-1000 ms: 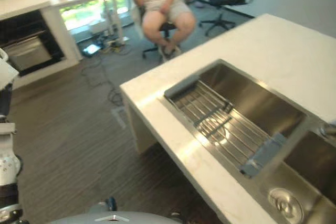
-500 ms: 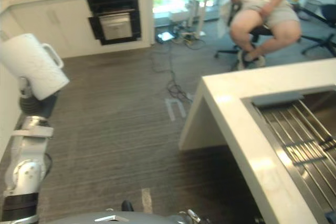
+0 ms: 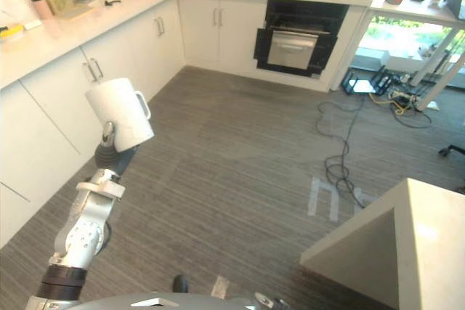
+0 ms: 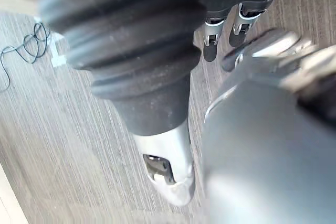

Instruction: Walk over to the sink, pick up the cup, carry it to the dishwasher, place the cup inside the dishwasher, then close the dishwasher door

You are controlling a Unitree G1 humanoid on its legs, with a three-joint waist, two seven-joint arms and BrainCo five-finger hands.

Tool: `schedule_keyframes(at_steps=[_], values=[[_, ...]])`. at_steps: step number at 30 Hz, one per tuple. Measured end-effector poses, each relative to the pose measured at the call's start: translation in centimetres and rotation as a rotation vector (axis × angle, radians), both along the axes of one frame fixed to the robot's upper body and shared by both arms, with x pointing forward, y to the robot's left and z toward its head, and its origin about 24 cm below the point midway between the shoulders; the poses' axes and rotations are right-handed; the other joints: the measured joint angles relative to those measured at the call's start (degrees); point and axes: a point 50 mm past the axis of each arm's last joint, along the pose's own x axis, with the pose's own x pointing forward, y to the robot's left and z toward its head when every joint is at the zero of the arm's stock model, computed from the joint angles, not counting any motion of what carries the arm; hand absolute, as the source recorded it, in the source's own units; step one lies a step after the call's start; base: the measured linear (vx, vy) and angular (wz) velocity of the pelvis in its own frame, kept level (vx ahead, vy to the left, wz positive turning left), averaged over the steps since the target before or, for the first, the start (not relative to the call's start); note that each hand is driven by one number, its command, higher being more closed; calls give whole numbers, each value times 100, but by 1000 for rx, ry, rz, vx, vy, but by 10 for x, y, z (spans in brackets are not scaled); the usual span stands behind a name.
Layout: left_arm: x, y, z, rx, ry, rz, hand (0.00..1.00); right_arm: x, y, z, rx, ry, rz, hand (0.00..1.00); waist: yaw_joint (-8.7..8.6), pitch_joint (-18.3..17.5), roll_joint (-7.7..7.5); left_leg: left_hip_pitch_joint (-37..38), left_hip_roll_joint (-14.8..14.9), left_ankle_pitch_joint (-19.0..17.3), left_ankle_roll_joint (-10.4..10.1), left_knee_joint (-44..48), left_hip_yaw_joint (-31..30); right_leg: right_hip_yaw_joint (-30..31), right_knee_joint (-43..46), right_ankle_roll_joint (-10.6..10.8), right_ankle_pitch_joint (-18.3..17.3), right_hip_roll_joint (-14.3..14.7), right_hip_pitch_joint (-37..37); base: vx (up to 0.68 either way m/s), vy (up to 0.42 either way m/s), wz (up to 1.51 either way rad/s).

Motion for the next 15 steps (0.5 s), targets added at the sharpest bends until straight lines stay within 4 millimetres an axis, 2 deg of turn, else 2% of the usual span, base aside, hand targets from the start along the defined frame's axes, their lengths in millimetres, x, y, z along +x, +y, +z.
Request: schedule_keyframes(at_steps=[1,4,5,10,13,15], values=[[0,0,-1,0,1,-4,100,2,8,-1,32,2,-17,0,-21,-11,-31,22,15,23,-31,0,13,-6,-91,-4,24,18,62,65,-59,-7],[0,0,0,5,-8,-20,100,0,11,-2,67,26,-43,0,-52,-17,-145,112,40,65,-70,-1,175,41,-206,41,78,21,172,101,-65,-17],[0,2,-2,35,-15,-63,100,4,21,-5,130,46,-92,0,-249,-56,-343,335,243,-61,-328,-2,482,325,-515,-57,124,187,368,20,-12,-4],[0,3,-3,34,-13,-59,100,0,21,-5,130,54,-97,0,-249,-48,-330,335,253,-58,-325,2,493,333,-526,-69,134,200,374,0,0,0],[-5,12,-11,39,27,-6,100,-3,20,-6,133,49,-101,0,-249,-8,-289,400,298,-46,-334,41,540,349,-701,-133,255,271,544,-11,-21,-3],[-13,19,-20,61,77,64,100,-9,20,-7,158,31,-143,0,-145,13,-244,425,402,-12,-375,62,618,460,-721,-205,307,326,566,-49,-52,-13]])
